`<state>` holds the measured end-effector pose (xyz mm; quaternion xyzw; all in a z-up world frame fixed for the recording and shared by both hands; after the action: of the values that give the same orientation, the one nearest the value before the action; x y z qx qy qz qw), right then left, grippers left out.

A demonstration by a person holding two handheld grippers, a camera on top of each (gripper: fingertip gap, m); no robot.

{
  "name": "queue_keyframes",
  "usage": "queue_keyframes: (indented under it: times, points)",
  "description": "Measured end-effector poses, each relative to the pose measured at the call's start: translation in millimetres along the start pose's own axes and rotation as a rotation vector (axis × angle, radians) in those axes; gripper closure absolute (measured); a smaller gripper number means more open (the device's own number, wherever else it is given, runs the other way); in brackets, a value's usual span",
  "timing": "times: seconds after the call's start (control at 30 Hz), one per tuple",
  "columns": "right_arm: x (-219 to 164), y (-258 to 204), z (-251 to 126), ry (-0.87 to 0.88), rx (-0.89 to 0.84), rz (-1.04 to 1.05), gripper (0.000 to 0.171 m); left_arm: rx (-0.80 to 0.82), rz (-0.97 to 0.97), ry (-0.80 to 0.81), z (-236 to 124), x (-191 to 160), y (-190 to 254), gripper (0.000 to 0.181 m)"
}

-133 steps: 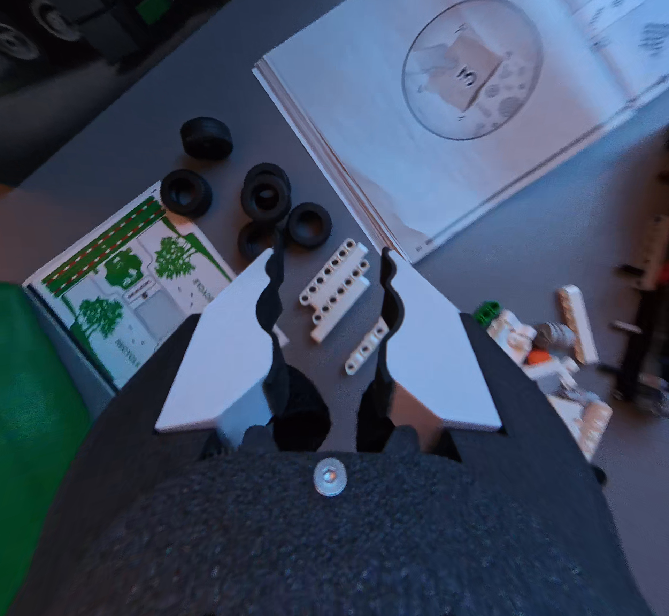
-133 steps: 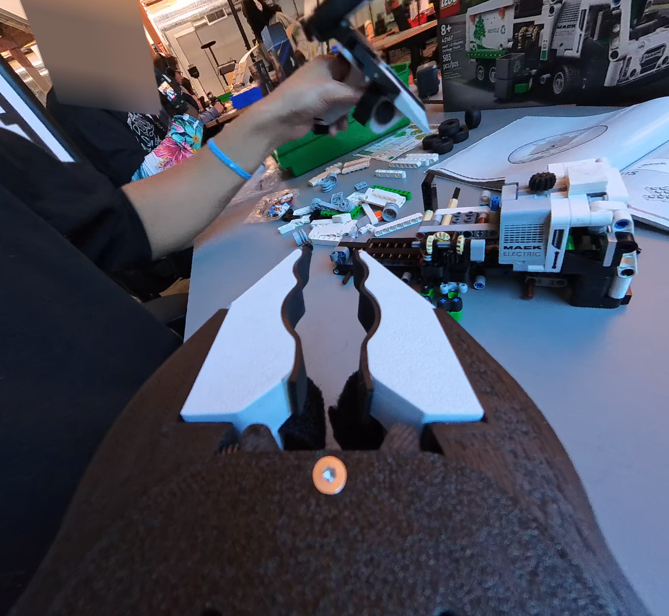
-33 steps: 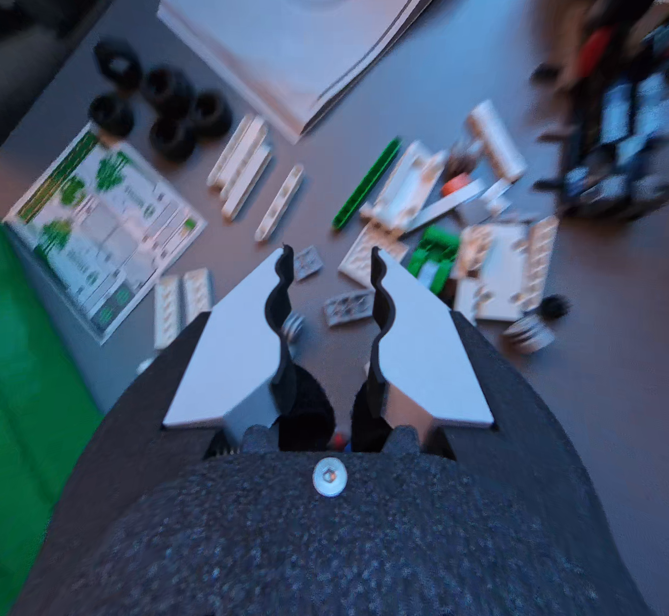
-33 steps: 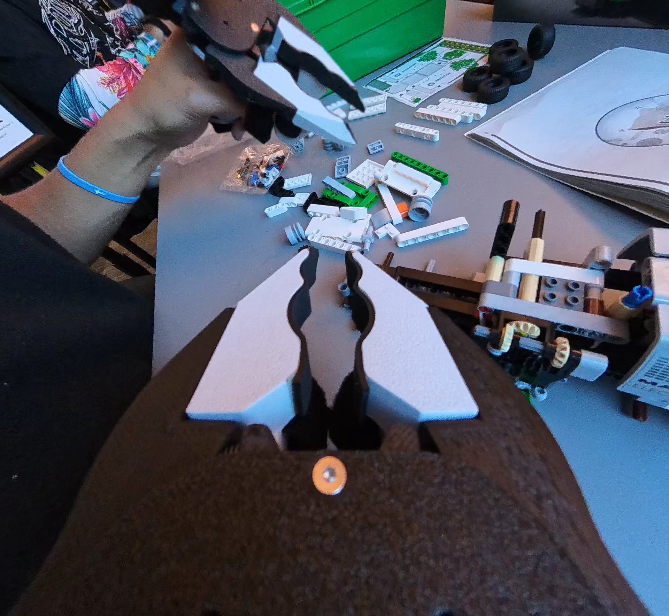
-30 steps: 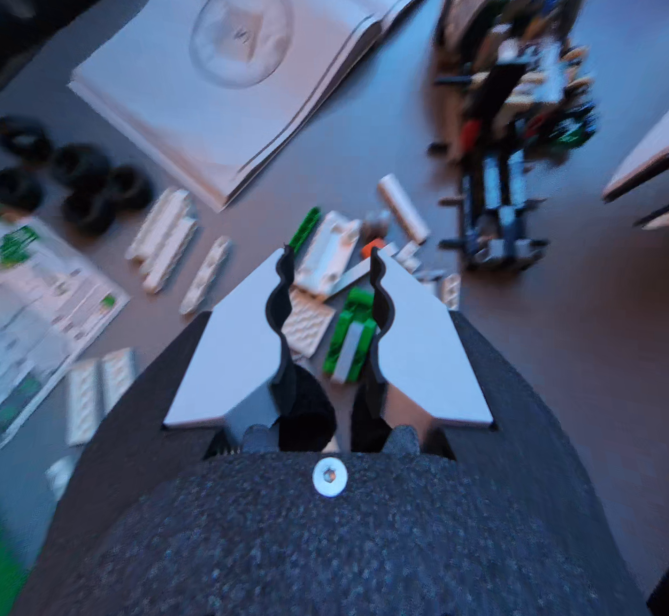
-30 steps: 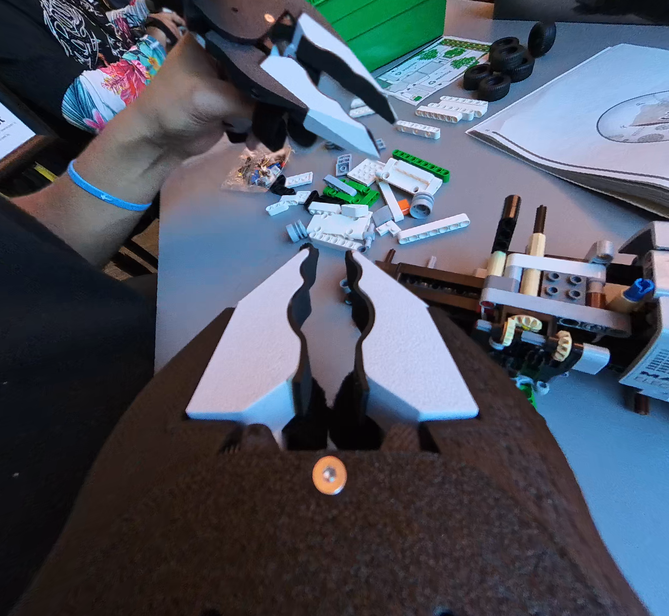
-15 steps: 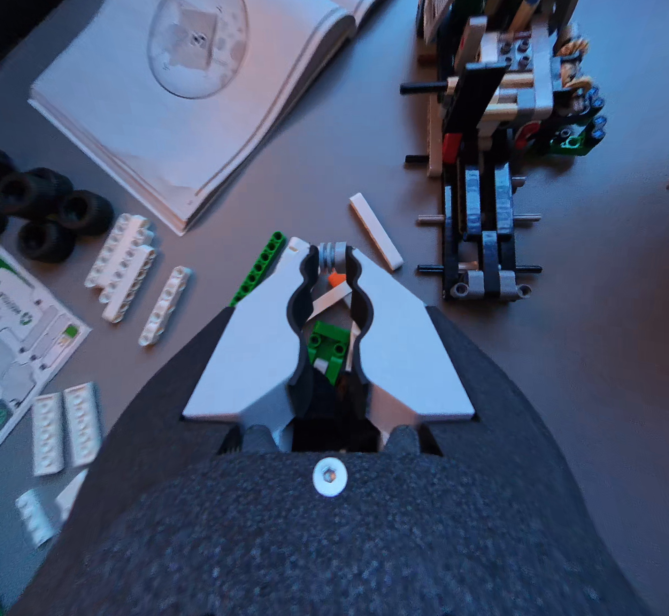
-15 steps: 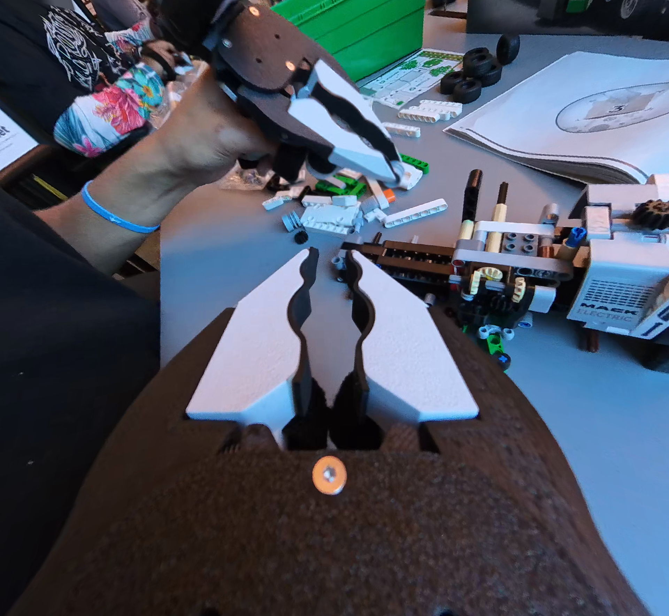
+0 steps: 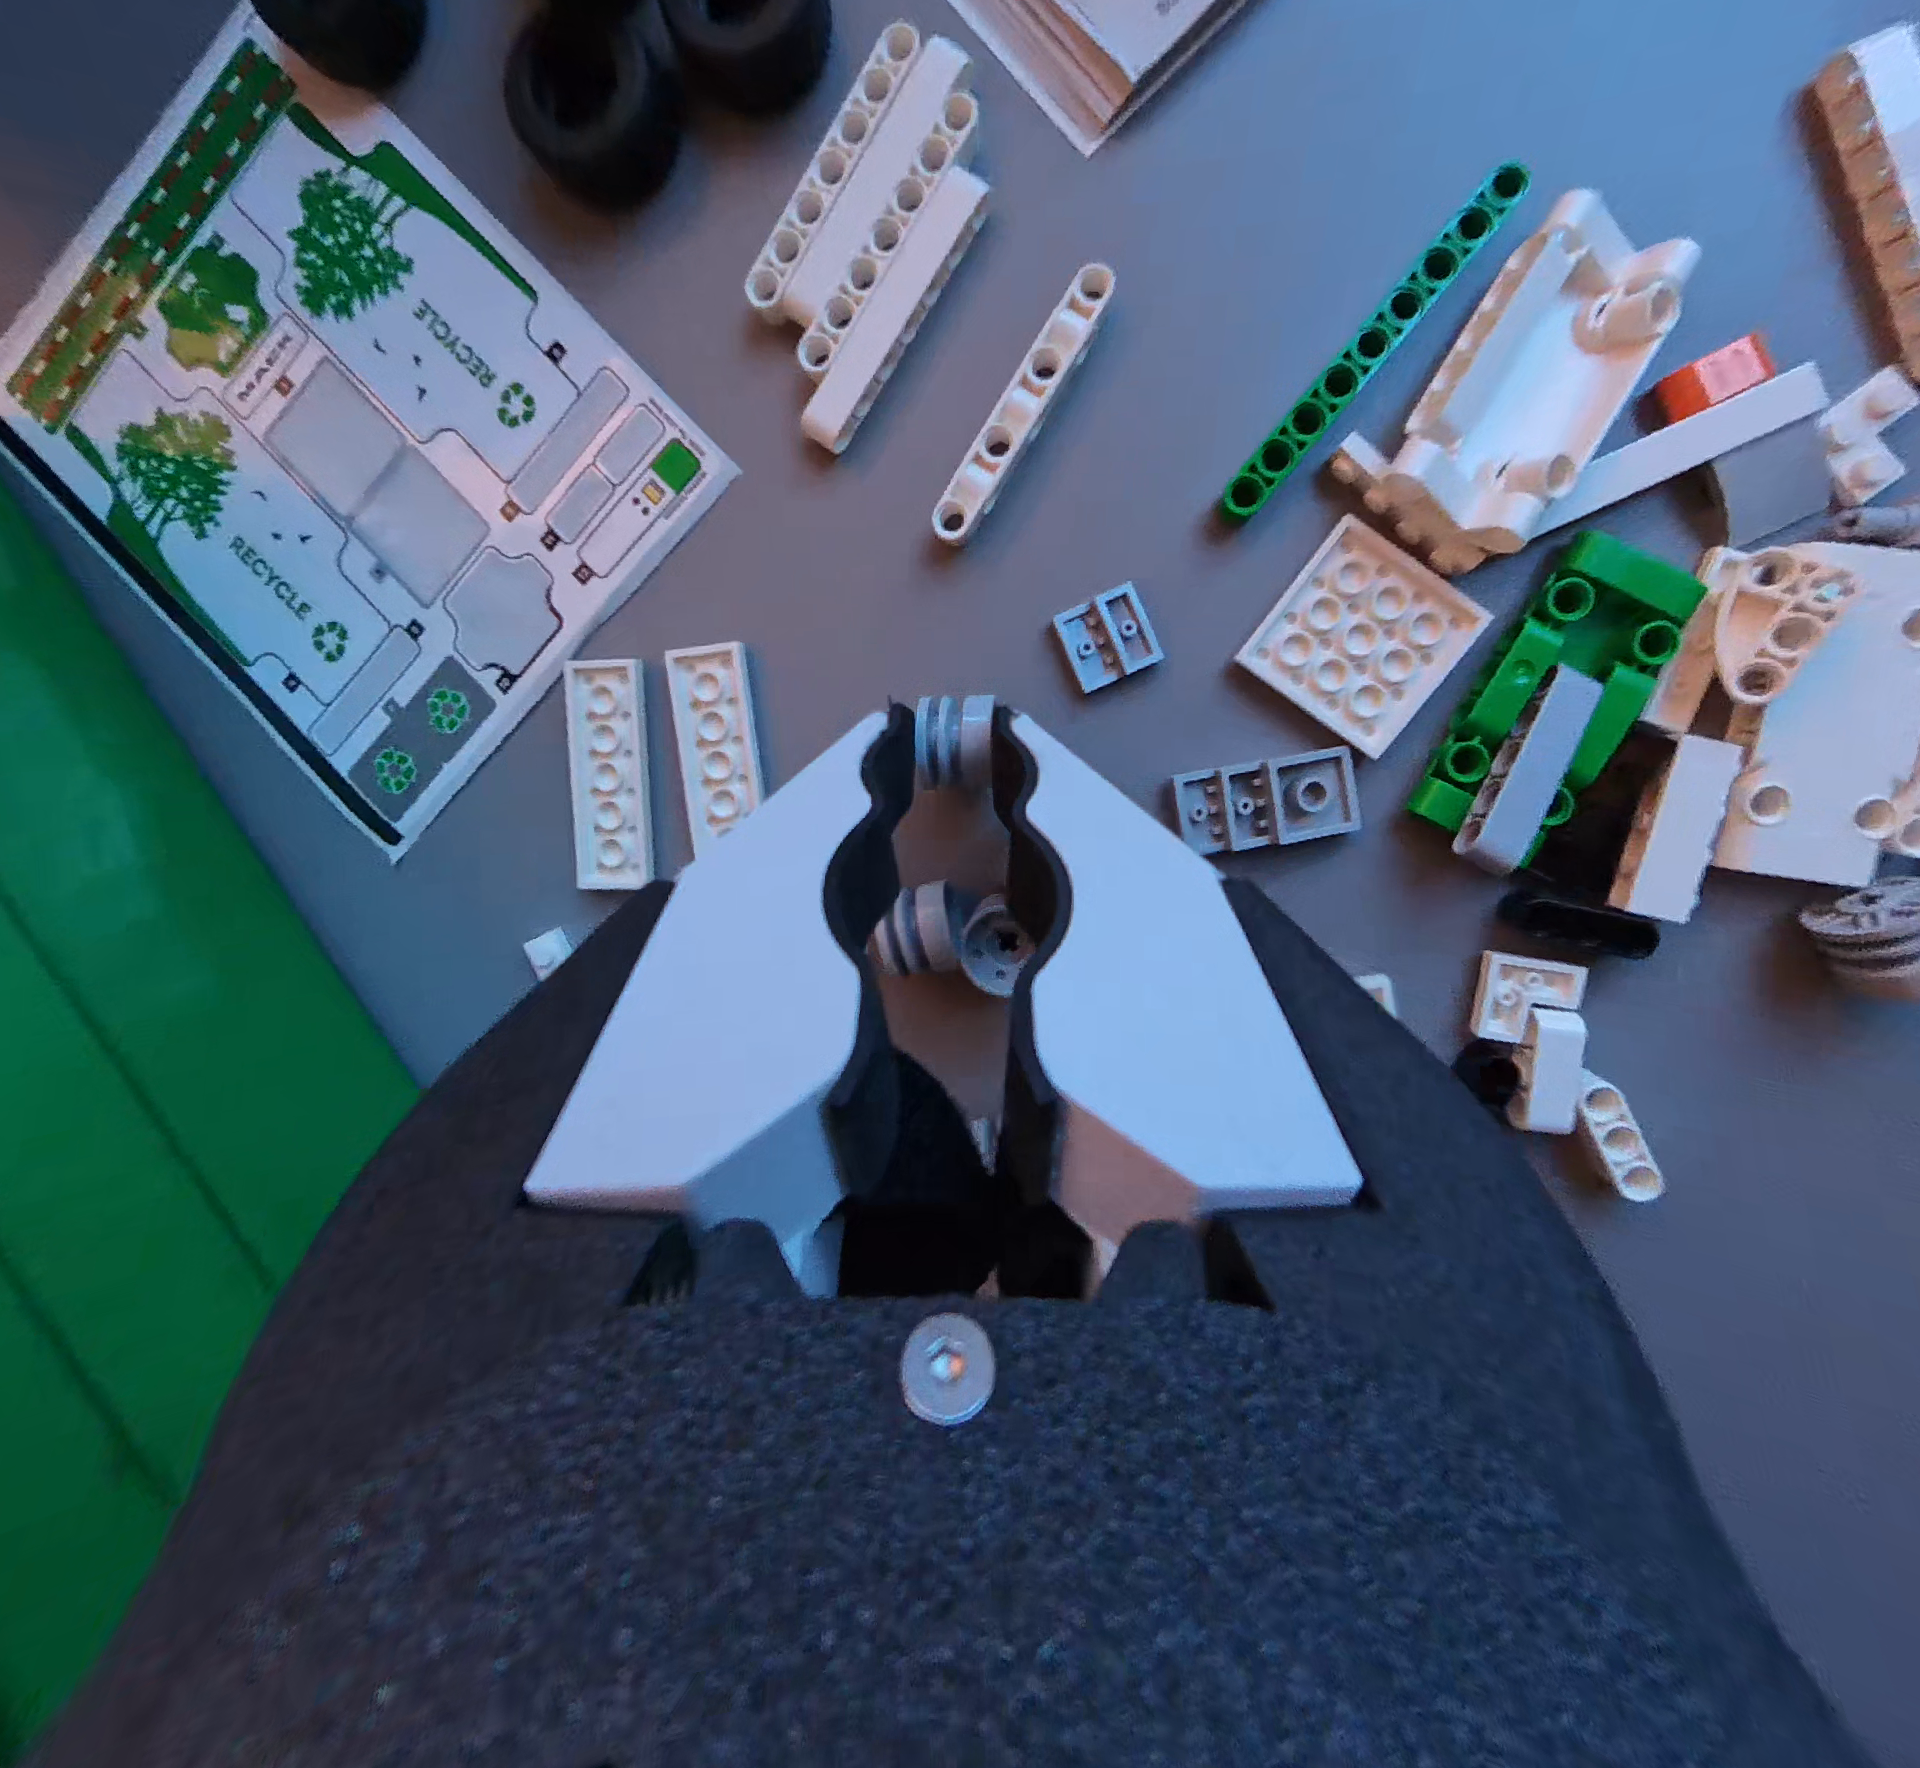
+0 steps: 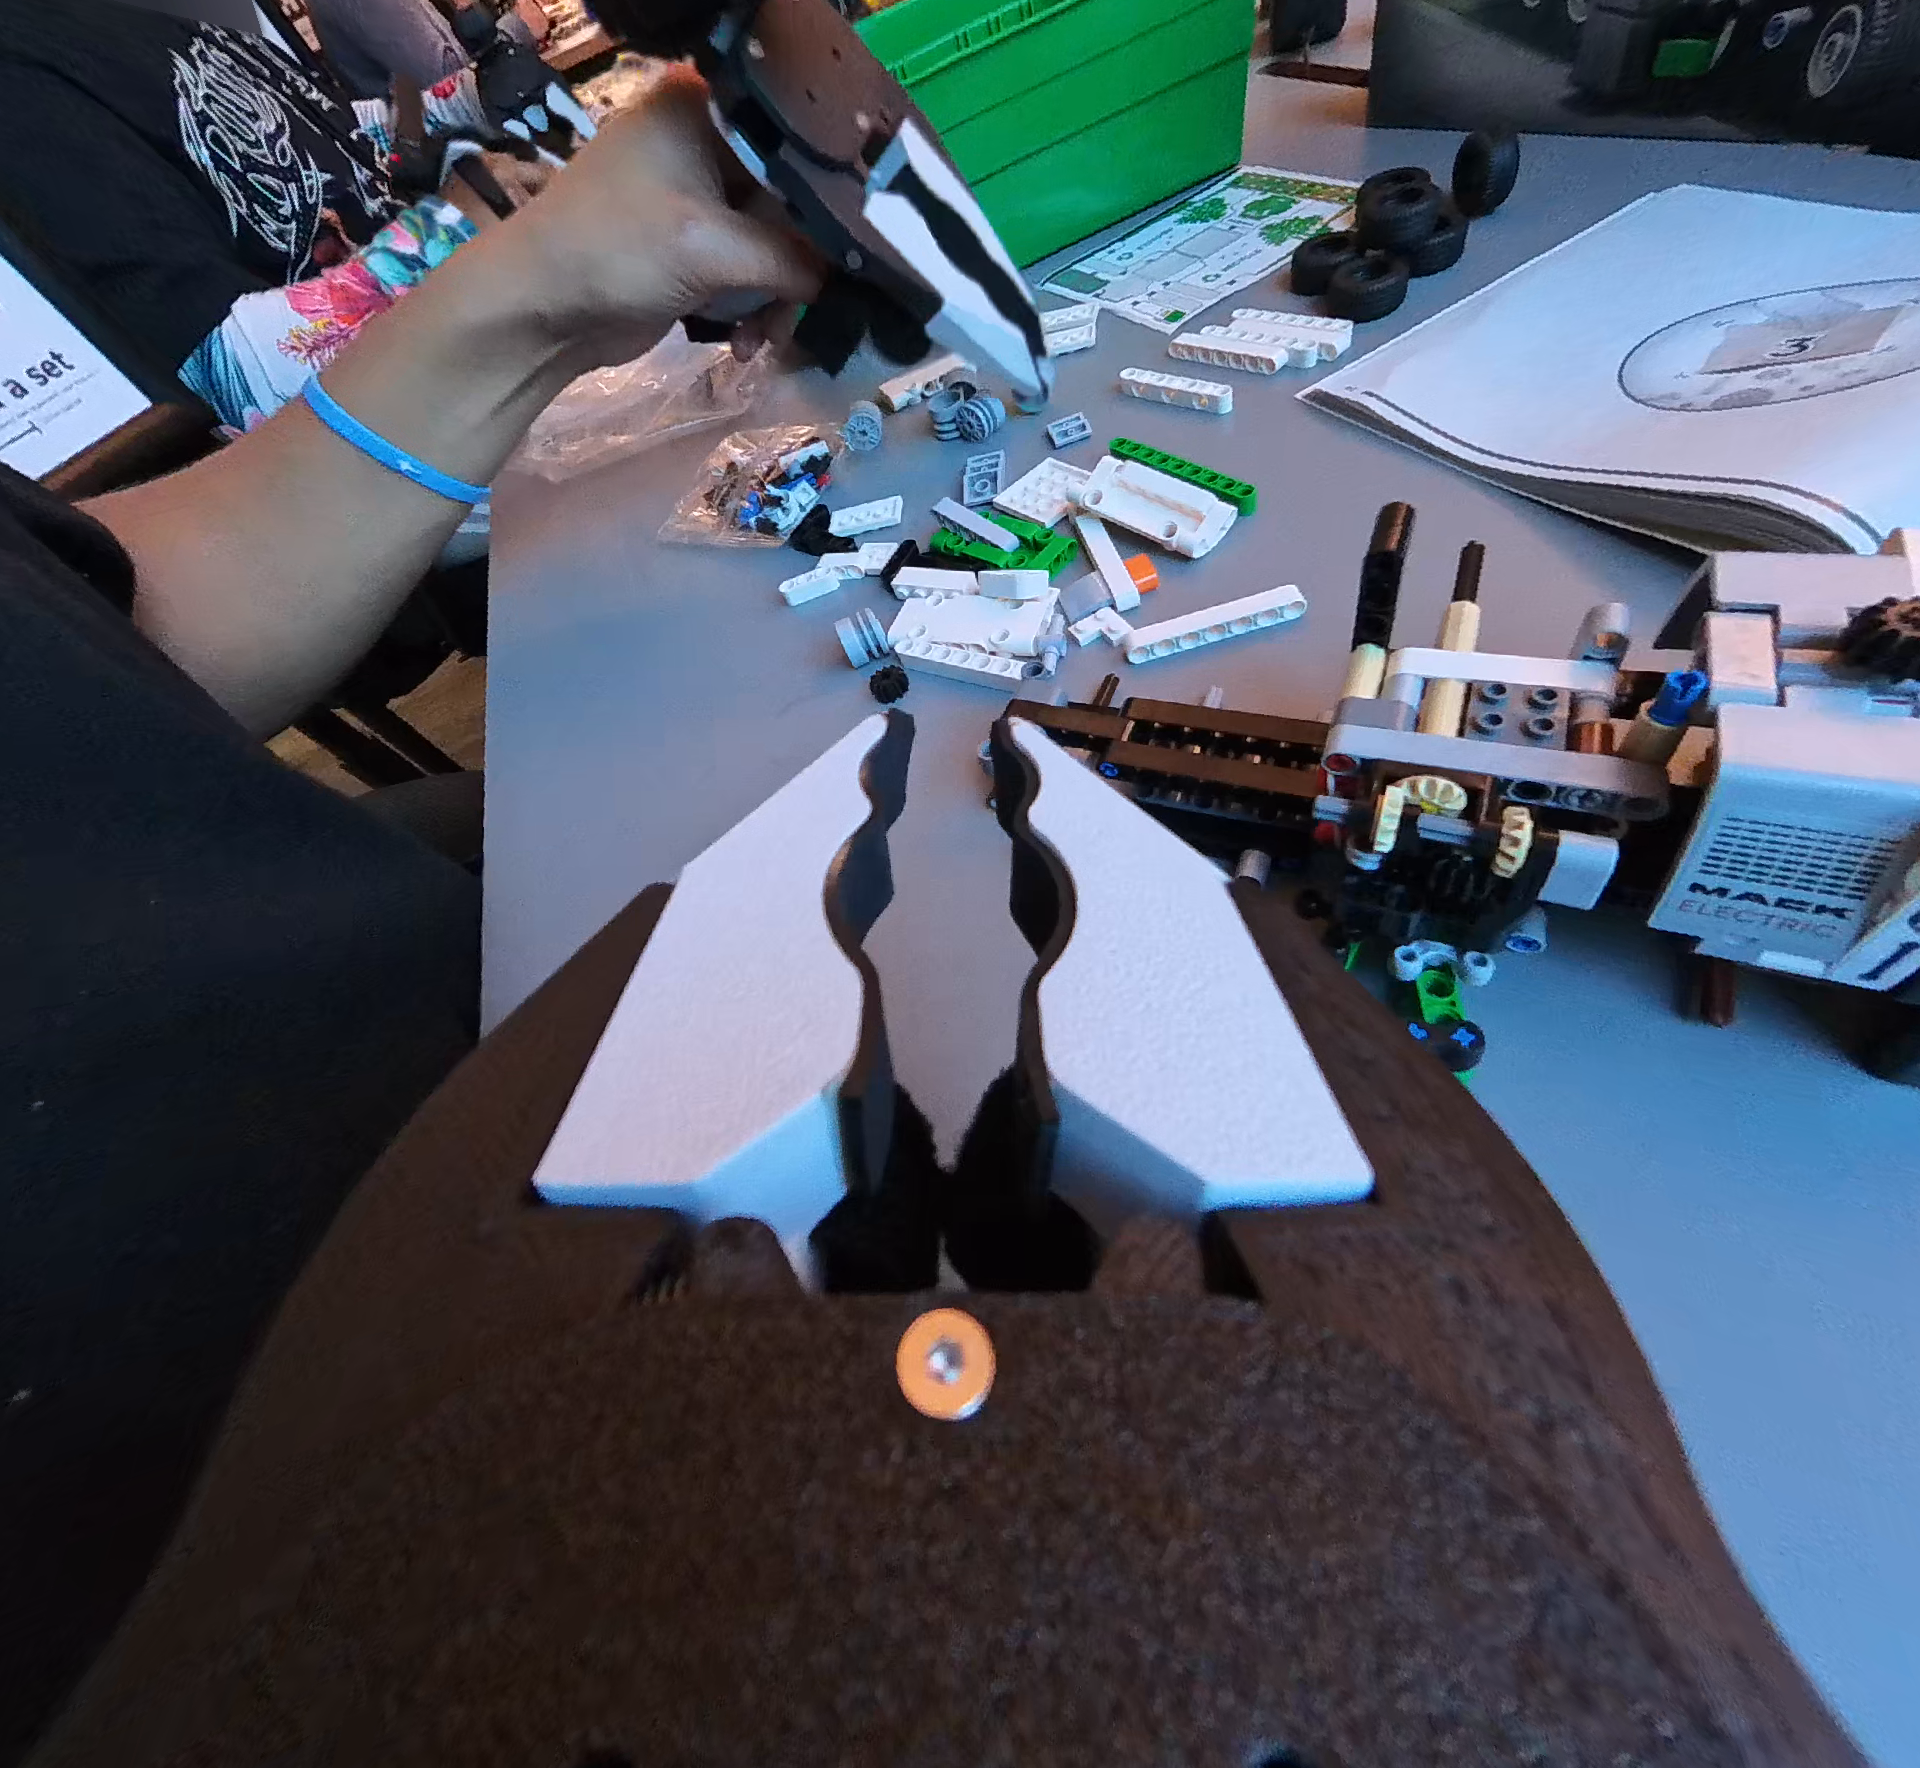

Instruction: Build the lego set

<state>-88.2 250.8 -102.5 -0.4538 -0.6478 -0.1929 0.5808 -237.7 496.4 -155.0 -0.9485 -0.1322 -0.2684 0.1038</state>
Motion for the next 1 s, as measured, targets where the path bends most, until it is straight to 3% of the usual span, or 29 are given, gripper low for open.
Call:
queue_keyframes:
  times: [0.13, 0.2, 0.37, 0.47, 0.73, 0.8, 1.0]
  points:
    - [0.3, -0.1, -2.5, 0.013, -0.002, 0.016, 0.156, 0.016, 0.006, -0.019, 4.1, -7.7, -1.7, 0.166]
    - [-0.4, -0.4, -2.2, 0.011, -0.001, 0.016, 0.156, 0.038, -0.019, -0.008, 1.1, -8.3, -5.7, 0.153]
    - [-2.6, -3.7, -0.3, -0.001, 0.011, 0.011, 0.156, 0.104, -0.044, 0.111, -42.1, -2.6, -2.1, 0.149]
    - [-4.3, -5.1, 1.6, -0.004, 0.019, 0.013, 0.156, -0.038, -0.059, 0.079, -56.7, -19.0, 33.2, 0.151]
    - [-1.2, -16.0, 7.3, -0.008, 0.046, -0.012, 0.156, -0.111, -0.055, -0.078, -32.1, -48.1, 75.4, 0.155]
    - [-1.6, -18.7, 6.5, -0.012, 0.042, -0.021, 0.156, -0.112, -0.061, -0.083, -30.6, -48.1, 76.4, 0.166]
    - [-3.6, -20.3, 2.7, -0.006, 0.030, -0.009, 0.156, -0.106, -0.065, -0.049, -33.3, -42.8, 72.9, 0.167]
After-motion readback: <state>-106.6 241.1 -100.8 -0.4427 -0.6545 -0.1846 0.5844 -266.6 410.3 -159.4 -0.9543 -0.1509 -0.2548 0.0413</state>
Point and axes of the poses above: each gripper's, where its closed fingertips meet, z out along the fingers, x out of its top, y = z × x across the jaws, the point moved 3 cm from there along -z, back along the fingers, and after that the axes turned 4 degrees about y, right-handed, at the moved point
